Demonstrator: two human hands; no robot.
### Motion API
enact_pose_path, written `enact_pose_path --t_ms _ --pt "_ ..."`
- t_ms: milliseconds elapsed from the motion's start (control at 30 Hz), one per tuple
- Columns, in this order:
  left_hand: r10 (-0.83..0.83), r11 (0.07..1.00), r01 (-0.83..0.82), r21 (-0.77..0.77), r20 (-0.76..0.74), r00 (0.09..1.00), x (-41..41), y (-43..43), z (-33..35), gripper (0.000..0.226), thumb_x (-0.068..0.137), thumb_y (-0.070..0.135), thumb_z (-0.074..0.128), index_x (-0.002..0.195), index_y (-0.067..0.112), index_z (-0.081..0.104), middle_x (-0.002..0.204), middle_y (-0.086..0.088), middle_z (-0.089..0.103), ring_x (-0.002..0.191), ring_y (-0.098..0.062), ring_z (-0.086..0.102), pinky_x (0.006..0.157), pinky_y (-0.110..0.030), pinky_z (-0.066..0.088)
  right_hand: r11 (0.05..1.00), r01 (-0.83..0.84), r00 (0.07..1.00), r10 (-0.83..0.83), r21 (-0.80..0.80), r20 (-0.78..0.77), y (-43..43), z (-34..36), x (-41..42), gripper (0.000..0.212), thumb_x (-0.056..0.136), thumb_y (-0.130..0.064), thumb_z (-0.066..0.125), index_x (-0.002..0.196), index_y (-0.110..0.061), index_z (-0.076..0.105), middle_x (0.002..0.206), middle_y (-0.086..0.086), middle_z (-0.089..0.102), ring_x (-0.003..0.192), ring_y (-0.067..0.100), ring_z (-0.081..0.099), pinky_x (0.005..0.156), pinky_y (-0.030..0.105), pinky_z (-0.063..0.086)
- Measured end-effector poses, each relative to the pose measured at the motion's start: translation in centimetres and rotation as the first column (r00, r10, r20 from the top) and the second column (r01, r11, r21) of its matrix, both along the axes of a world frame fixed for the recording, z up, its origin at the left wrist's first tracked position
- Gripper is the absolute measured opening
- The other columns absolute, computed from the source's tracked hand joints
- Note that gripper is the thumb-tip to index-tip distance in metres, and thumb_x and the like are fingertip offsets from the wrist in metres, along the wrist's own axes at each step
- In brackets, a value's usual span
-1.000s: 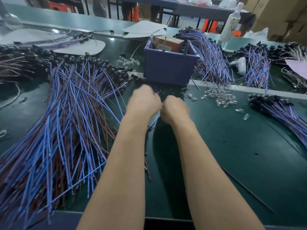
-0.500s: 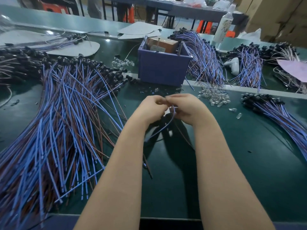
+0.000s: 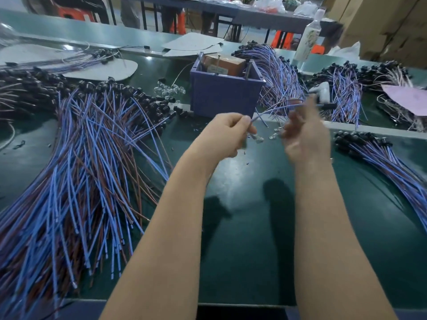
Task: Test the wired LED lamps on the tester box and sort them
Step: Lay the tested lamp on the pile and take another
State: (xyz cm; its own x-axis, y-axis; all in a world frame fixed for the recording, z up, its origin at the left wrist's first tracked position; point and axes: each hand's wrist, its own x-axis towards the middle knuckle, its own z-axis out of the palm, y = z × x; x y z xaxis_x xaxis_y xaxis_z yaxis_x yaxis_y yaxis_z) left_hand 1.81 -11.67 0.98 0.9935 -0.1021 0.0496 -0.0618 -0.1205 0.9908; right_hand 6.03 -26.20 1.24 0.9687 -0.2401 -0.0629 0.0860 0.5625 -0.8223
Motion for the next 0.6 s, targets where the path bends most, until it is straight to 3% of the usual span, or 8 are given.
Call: enact_pose_path --t_ms 67,133,233,300,400,500,600 --pt "0.044 0.969 -0.084 0.23 0.177 0.983 0.3 -0.9 0.7 0.03 0.099 0.02 0.046 0.08 0.007 0.065 0.051 0.006 0.043 0.045 -0.009 0.037 0.046 -0.022 0.03 0.96 -0.229 0.971 0.237 -0.163 0.026 1.0 -0.9 -0.9 0.03 0.098 -0.033 0.047 0.083 -0.012 0.063 0.053 -0.006 0.047 0.044 0.004 0.038 0.045 0.015 0.03" --pt "0.042 0.926 -0.129 0.354 0.242 0.969 0.4 -1.4 0.9 0.027 0.097 0.021 0.049 0.082 0.007 0.066 0.06 0.0 0.052 0.053 -0.014 0.042 0.052 -0.025 0.034 0.945 -0.25 0.96 0.27 -0.211 0.073 1.5 -1.3 -1.2 0.031 0.099 -0.027 0.045 0.082 -0.008 0.063 0.049 -0.007 0.051 0.043 0.003 0.043 0.046 0.014 0.034" --pt "0.061 0.901 -0.143 0.411 0.206 0.977 0.6 -0.6 0.2 0.026 0.097 0.021 0.049 0.079 0.016 0.066 0.061 0.007 0.057 0.05 -0.006 0.046 0.048 -0.016 0.035 0.993 0.032 0.998 -0.025 -0.116 0.06 0.4 -1.3 -0.8 0.034 0.1 -0.025 0.043 0.075 -0.008 0.058 0.047 -0.006 0.052 0.041 0.004 0.044 0.042 0.014 0.037" --pt "0.058 0.891 -0.118 0.438 0.147 0.987 0.7 0.5 -0.7 0.026 0.097 0.022 0.049 0.077 0.019 0.066 0.06 0.01 0.058 0.052 -0.001 0.048 0.05 -0.016 0.036 0.963 0.27 0.963 -0.269 -0.027 0.012 -1.0 -1.3 -0.4 0.035 0.101 -0.026 0.041 0.073 -0.011 0.054 0.047 -0.005 0.05 0.039 0.005 0.042 0.041 0.015 0.035" --pt "0.089 0.889 -0.106 0.444 0.06 0.994 1.0 1.5 -2.1 0.02 0.094 0.023 0.053 0.079 0.019 0.065 0.062 0.01 0.059 0.057 -0.003 0.049 0.056 -0.022 0.039 0.907 0.406 0.914 -0.402 0.108 -0.057 -2.1 -2.1 -0.2 0.033 0.101 -0.029 0.041 0.074 -0.015 0.055 0.054 -0.004 0.05 0.043 0.005 0.043 0.044 0.015 0.038" --pt "0.145 0.917 -0.153 0.369 0.051 0.988 1.6 0.7 -3.1 0.018 0.094 0.021 0.054 0.079 0.019 0.065 0.061 0.01 0.059 0.056 -0.004 0.048 0.059 -0.023 0.04 0.962 0.248 0.968 -0.243 0.111 -0.058 -1.0 -3.2 -0.4 0.025 0.098 -0.024 0.049 0.075 -0.017 0.056 0.049 -0.008 0.056 0.043 0.002 0.049 0.046 0.014 0.042" --pt "0.165 0.942 -0.173 0.288 0.053 0.985 2.0 -0.8 -3.7 0.02 0.093 0.021 0.056 0.074 0.022 0.063 0.059 0.01 0.06 0.055 -0.003 0.048 0.062 -0.023 0.04 0.999 0.028 1.0 -0.029 -0.027 -0.008 1.0 -4.5 -0.4 0.02 0.095 -0.012 0.053 0.076 -0.013 0.058 0.054 -0.005 0.059 0.048 0.003 0.052 0.05 0.014 0.045"
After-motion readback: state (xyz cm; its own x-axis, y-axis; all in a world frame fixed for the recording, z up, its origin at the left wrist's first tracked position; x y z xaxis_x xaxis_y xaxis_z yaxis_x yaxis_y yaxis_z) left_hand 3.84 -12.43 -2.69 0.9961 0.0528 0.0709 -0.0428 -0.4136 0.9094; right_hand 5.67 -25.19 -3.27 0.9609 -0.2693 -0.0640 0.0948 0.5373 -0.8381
